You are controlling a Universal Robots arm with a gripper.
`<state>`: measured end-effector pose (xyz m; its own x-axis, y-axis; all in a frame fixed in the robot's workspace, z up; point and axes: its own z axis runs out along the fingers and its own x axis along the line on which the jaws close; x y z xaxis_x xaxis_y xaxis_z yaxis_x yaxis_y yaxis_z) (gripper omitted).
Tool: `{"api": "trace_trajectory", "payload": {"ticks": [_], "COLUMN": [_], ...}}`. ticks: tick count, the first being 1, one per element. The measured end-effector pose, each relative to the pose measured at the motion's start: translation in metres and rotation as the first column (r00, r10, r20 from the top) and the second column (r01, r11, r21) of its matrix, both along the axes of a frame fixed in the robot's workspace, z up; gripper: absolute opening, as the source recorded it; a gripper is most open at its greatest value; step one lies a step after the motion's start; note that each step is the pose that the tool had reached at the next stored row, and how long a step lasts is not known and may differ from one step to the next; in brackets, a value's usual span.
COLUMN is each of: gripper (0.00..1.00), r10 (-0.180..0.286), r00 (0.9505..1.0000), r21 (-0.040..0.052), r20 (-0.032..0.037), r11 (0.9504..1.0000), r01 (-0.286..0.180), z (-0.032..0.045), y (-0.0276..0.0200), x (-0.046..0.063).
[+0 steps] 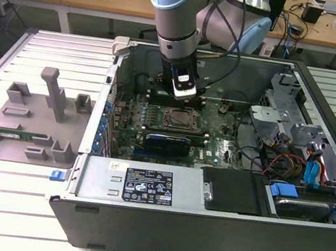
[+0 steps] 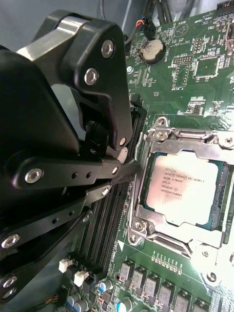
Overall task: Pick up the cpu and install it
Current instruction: 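Install the first cpu locking lever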
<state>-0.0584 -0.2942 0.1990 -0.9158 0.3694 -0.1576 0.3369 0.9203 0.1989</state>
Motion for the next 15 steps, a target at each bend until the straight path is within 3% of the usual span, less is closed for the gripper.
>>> {"api": "trace_trajectory", "payload": {"ticks": [15], "gripper": [0.11], "r10": [-0.012], "r00": [0.9999], "r21": [-0.0004], "r20": [0.0005], "r11": [0.9999], "r01": [0.012], "z": [0.0011], "y": [0.0], "x": [0.0]}}
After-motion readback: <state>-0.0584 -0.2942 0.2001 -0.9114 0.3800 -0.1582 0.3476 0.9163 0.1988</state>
